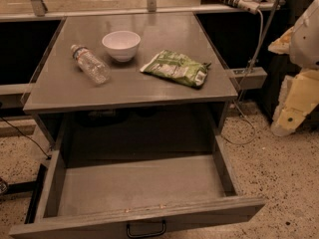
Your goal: Close top drawer
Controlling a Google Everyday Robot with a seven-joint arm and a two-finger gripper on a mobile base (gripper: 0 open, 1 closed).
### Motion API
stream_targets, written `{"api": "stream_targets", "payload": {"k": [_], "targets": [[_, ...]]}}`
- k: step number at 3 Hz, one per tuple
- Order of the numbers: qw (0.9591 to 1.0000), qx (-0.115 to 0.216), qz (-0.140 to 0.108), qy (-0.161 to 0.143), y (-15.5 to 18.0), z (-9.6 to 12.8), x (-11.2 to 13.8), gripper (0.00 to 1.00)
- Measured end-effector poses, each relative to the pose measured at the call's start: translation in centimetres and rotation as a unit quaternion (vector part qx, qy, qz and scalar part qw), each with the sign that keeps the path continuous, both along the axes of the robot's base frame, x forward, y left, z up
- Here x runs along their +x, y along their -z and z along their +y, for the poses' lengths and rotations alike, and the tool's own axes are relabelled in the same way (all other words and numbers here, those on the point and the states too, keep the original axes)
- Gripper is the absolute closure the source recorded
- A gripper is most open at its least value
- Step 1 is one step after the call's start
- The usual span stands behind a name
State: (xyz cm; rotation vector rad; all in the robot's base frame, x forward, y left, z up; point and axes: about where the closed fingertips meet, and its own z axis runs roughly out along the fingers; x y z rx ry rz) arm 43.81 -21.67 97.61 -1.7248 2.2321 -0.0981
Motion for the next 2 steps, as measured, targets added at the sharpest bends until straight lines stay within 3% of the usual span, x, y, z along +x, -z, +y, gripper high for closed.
{"api": "stream_targets", "payload": {"k": [2], "targets": [[1.0000,0.001,-0.004,-0.008,0.59,0.21,-0.73,0.00]]}}
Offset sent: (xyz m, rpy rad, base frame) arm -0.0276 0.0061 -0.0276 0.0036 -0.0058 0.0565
